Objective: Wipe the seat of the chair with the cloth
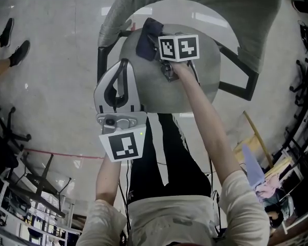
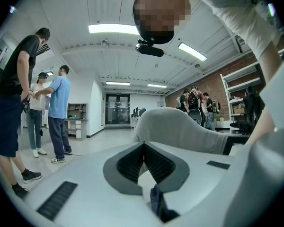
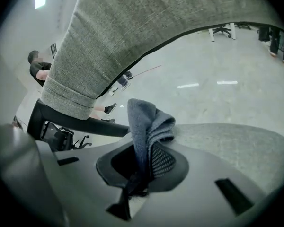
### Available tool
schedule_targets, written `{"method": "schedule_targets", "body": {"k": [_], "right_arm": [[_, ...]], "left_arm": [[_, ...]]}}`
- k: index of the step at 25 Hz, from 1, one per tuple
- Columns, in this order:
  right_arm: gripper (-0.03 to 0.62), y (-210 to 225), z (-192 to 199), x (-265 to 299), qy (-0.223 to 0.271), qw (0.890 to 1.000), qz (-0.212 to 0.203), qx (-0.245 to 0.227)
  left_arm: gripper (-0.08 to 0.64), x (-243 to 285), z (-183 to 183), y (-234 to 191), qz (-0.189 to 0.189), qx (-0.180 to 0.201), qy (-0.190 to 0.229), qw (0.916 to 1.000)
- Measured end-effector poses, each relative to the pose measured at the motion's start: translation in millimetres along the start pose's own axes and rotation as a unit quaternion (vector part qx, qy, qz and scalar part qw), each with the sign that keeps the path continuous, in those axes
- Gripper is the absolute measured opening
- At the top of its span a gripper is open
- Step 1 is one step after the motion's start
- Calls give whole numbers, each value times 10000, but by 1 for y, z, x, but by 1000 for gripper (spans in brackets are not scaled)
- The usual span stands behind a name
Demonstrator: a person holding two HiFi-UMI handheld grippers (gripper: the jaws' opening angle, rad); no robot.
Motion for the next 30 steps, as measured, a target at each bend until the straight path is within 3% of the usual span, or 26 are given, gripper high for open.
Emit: {"method": "schedule_targets", "body": {"k": [10,16,19,25,30], "right_arm": [[49,51,21,-42,203,9985,503,2],[49,91,36,-72,228,9947,998,52],[49,114,43,-90,196,9892,1451,-12],[49,152,61,-125,295,9792,1979,335],[49,165,68,-139,165,9619,2711,324]], "left_arm": [[15,9,5,23,127,9,-142,9998],[15,17,5,49,427,108,-236,9988],[15,20,4,59,535,158,-245,9981],[15,24,1,76,638,170,-261,9975],[15,26,3,79,640,200,-303,9973]]}}
Point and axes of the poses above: the fingertips, and each gripper's own axes: x forward along the fingers, y to its right, z out of its underside, the point moved 7 cm from there along -x, backward along the fingers, and after that the axes turned 13 degrees about -y, right-handed, at the moved point
